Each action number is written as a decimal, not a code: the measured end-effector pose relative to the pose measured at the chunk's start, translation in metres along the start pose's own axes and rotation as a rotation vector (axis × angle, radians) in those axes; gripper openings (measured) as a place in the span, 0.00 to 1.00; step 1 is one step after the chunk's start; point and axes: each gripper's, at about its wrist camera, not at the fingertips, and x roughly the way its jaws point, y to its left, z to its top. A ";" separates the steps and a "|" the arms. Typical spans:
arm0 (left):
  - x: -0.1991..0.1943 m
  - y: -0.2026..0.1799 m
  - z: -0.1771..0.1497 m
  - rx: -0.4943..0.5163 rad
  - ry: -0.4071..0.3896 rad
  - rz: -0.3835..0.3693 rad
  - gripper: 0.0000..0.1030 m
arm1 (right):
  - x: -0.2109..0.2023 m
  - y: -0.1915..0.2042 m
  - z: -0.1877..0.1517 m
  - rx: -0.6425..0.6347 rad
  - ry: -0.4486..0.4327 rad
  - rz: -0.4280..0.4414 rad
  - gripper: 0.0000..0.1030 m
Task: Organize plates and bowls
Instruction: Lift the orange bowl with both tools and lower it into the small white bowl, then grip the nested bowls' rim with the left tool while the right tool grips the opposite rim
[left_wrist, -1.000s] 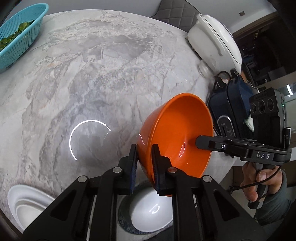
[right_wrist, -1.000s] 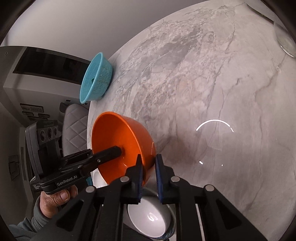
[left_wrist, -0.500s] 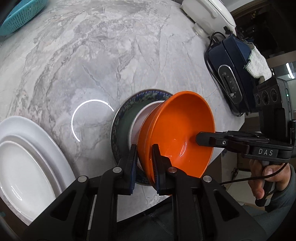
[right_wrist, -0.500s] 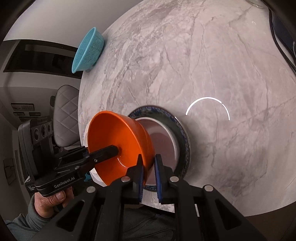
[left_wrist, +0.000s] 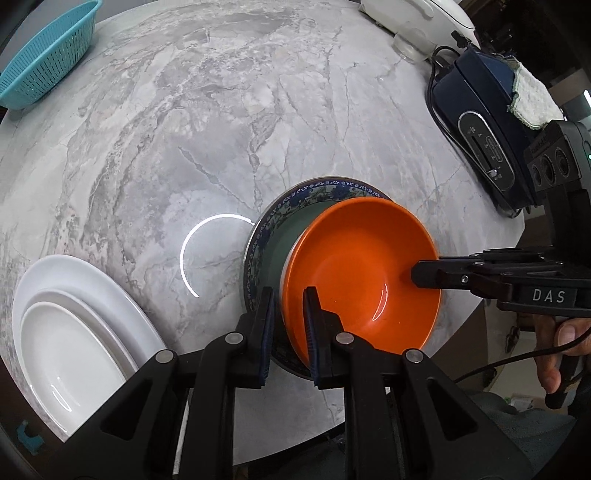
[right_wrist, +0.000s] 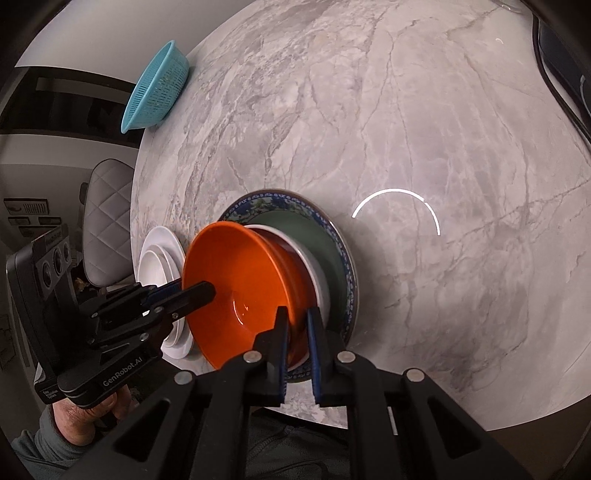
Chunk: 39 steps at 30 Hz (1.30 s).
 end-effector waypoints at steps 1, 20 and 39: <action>-0.002 0.001 0.000 -0.004 -0.012 -0.001 0.14 | 0.000 0.000 0.000 0.001 0.001 0.000 0.11; -0.006 0.054 -0.016 -0.214 -0.063 -0.092 0.51 | -0.029 -0.021 0.004 -0.072 -0.085 -0.010 0.19; 0.027 0.058 -0.020 -0.189 0.031 -0.161 0.34 | 0.001 -0.046 0.013 -0.086 0.005 0.105 0.19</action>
